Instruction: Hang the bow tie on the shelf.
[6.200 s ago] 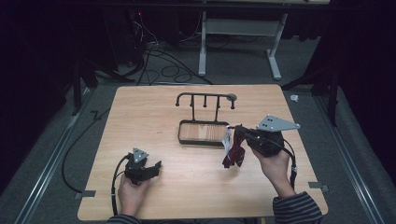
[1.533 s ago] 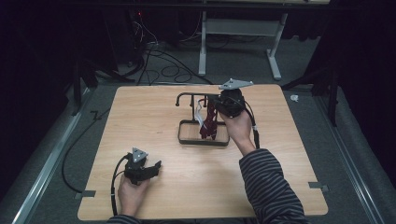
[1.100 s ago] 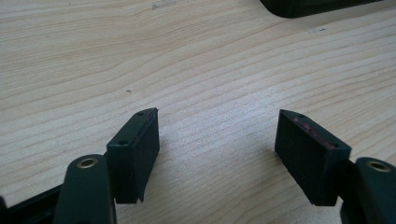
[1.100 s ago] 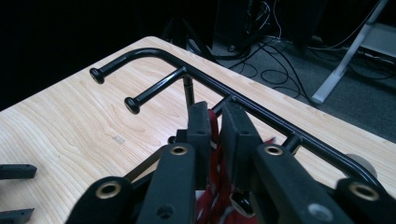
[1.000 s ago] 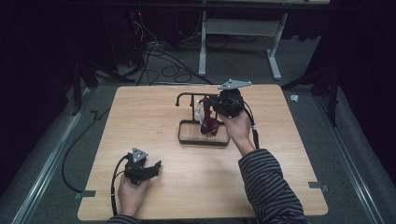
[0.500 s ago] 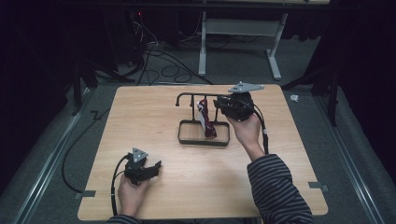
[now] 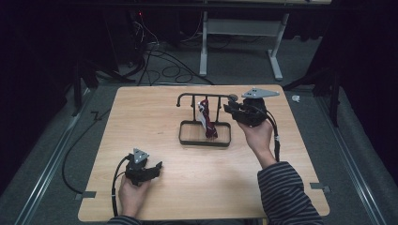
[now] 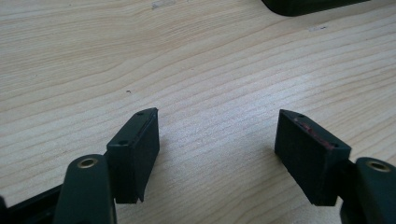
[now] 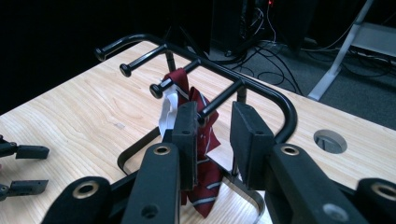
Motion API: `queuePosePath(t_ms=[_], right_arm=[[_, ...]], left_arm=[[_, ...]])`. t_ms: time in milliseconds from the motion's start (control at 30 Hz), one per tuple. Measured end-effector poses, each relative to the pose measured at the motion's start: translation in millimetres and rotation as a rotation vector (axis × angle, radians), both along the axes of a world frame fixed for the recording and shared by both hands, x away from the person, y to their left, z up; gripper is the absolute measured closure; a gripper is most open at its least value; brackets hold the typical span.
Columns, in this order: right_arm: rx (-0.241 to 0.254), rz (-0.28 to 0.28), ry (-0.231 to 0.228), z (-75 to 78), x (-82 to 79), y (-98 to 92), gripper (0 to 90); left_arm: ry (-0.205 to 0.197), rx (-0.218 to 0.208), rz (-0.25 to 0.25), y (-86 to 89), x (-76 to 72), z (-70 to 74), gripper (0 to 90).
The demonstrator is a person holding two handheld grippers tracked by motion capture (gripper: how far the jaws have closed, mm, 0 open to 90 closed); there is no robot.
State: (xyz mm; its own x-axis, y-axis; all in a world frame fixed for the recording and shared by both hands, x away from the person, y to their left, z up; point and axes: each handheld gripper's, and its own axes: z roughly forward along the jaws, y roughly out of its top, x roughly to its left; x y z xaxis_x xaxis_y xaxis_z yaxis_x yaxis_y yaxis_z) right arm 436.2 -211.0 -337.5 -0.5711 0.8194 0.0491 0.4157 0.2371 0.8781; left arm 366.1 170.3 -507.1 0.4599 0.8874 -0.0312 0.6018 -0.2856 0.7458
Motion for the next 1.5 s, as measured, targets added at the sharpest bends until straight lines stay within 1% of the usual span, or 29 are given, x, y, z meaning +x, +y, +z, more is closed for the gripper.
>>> queuePosePath(t_ms=[67,200,367,433,633,733,867,1033,1200,1400,1500], right_arm=[[0.004,0.001,0.007,0.0,-2.2,-4.4,71.5],[0.010,-0.002,0.000,0.7,-5.6,-8.4,70.5],[0.012,-0.003,0.002,-1.0,-10.2,-15.4,70.2],[0.017,-0.014,0.006,-1.4,-13.4,-20.6,69.8],[0.026,-0.023,0.011,-3.4,-17.7,-29.1,69.2],[0.036,-0.032,0.008,-4.9,-22.7,-35.9,69.0],[0.045,-0.038,0.011,-5.6,-26.4,-41.0,68.9],[0.042,-0.041,0.012,-7.3,-31.3,-46.8,68.7],[0.058,-0.049,0.014,-8.7,-36.9,-53.2,68.4],[0.076,-0.065,0.025,-17.8,-42.8,-62.9,68.2],[0.083,-0.073,0.030,-19.8,-44.5,-65.1,68.2]], left_arm=[[0.000,0.000,0.000,0.0,0.0,0.0,31.3],[-0.001,0.001,0.001,-0.1,0.0,-0.1,31.3],[-0.001,0.002,0.000,-0.2,0.0,0.0,31.2],[-0.001,0.002,0.001,-0.2,0.0,0.0,31.3],[-0.001,0.003,0.001,-0.4,-0.1,-0.1,31.3],[-0.003,0.003,0.002,-0.5,-0.1,-0.2,31.3],[-0.002,0.005,0.000,-0.6,-0.1,-0.1,31.3],[-0.002,0.005,0.001,-0.6,-0.1,-0.1,31.2],[-0.002,0.005,0.001,-0.6,-0.1,-0.1,31.2],[-0.002,0.005,0.000,-0.6,-0.1,-0.1,31.2],[-0.002,0.006,0.000,-0.7,-0.1,-0.1,31.2]])
